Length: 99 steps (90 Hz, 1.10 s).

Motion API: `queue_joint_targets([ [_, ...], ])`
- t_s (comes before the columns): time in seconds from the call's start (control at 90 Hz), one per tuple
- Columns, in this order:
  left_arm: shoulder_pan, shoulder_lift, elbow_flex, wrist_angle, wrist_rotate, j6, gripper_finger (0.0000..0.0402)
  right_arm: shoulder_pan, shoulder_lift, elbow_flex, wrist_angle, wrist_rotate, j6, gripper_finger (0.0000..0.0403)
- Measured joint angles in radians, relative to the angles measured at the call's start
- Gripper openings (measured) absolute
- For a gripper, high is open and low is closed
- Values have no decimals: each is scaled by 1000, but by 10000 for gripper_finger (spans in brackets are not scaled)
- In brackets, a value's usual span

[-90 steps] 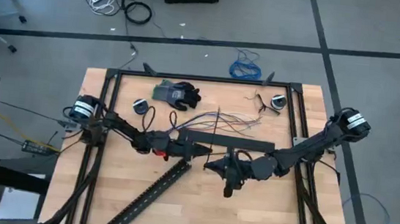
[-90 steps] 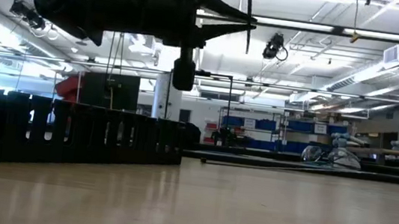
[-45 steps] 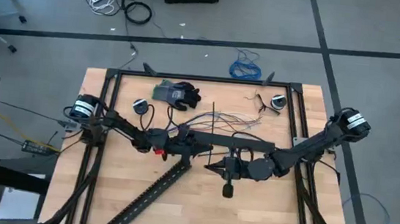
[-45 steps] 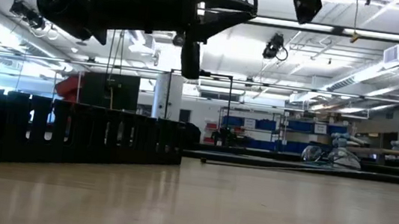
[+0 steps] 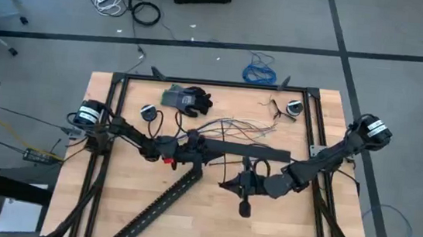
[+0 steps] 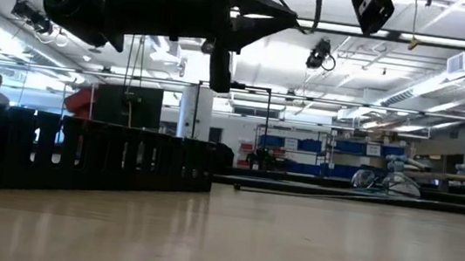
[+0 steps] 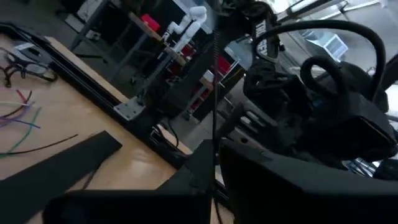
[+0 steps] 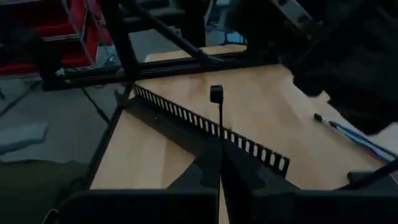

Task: Ziptie cables
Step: Insert the black zip tie into the locking head

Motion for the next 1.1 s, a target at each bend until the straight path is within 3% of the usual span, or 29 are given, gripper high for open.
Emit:
queue_joint_targets([
  [0.756,13,0,0,9,7,71,4,-22,54,0,53,-16,-15,0],
  [0.911,23,0,0,-58,57,-101,25,4,50,0,53,14,-288,0],
  [1.1,47,0,0,-139,171,-333,84,63,45,0,46,30,-680,0],
])
